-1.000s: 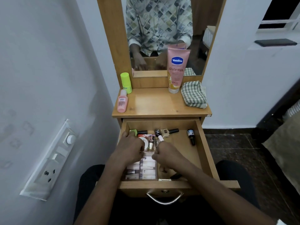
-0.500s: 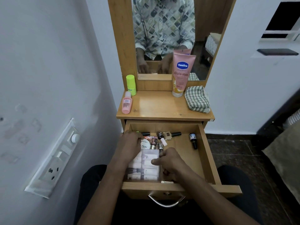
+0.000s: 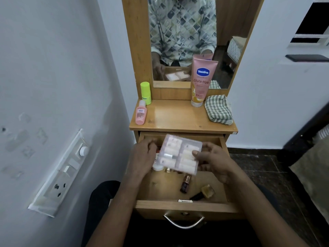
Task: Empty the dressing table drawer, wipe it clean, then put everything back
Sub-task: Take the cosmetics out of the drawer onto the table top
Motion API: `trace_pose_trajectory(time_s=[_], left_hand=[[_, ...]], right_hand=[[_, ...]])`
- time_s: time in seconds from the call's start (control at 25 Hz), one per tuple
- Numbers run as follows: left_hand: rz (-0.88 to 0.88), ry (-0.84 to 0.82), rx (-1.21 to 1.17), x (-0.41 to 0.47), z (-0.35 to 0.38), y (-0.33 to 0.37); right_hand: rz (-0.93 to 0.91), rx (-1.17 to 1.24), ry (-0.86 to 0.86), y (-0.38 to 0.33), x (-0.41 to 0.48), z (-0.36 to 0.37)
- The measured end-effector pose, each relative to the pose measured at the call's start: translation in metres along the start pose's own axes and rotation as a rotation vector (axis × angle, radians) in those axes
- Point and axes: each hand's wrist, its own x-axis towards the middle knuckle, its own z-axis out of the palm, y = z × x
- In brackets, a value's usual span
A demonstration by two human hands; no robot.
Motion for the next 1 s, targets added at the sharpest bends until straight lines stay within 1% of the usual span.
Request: trace_pose_trajectory(time_s=[0.08, 0.12, 0.16, 0.24, 0.28, 0.36, 0.44, 0.52, 0.56, 0.6, 0.68, 0.72, 0.76, 0.84, 0.88, 0.92, 1.0], left_hand=[[-0.124, -0.046, -0.443, -0.007, 0.0, 0.02], [-0.153, -0.051, -0.569, -0.009, 0.003, 0.026], [-0.168, -0.015, -0.643, -0.007, 0.008, 0.028], [-0.197, 0.139, -0.74, 0.002, 0.013, 0.025], [-0.218, 0.205, -0.768, 0.006, 0.015, 0.023], [-0.249, 0.239, -0.771, 0.01, 0.018, 0.02], [-0.215, 0.205, -0.631, 0.012, 0.02, 0.021], [-0.084, 0.191, -0.432, 0.015, 0.022, 0.024], [-0.009, 0.219, -0.289, 0.02, 0.024, 0.025], [0.064, 0.247, -0.125, 0.025, 0.024, 0.026], [0.173, 0.239, 0.15, 0.035, 0.023, 0.027], [0.208, 0.22, 0.247, 0.039, 0.022, 0.028], [0.237, 0.207, 0.325, 0.043, 0.021, 0.027], [0.305, 0.195, 0.412, 0.049, 0.019, 0.026], [0.324, 0.185, 0.413, 0.05, 0.02, 0.025], [0.322, 0.171, 0.391, 0.05, 0.021, 0.025], [0.281, 0.155, 0.338, 0.047, 0.025, 0.024]], right_hand=[[-0.073, 0.218, 0.046, -0.003, 0.003, 0.006], [-0.118, 0.268, 0.039, -0.003, 0.004, 0.014], [-0.166, 0.297, 0.03, -0.003, 0.003, 0.025], [-0.254, 0.362, 0.064, -0.004, 0.004, 0.045], [-0.282, 0.415, 0.109, -0.006, 0.007, 0.053], [-0.264, 0.542, 0.219, -0.012, 0.016, 0.068], [-0.256, 0.574, 0.282, -0.014, 0.028, 0.077], [-0.265, 0.443, 0.305, -0.011, 0.038, 0.079], [-0.282, 0.308, 0.334, -0.011, 0.042, 0.077], [-0.317, 0.116, 0.382, -0.011, 0.046, 0.072], [-0.417, -0.353, 0.493, -0.014, 0.055, 0.056], [-0.473, -0.554, 0.516, -0.018, 0.06, 0.048], [-0.526, -0.696, 0.49, -0.022, 0.067, 0.04], [-0.595, -0.882, 0.346, -0.03, 0.078, 0.031], [-0.609, -0.958, 0.284, -0.034, 0.082, 0.028], [-0.615, -1.026, 0.247, -0.036, 0.087, 0.027], [-0.633, -1.122, 0.234, -0.036, 0.089, 0.027]])
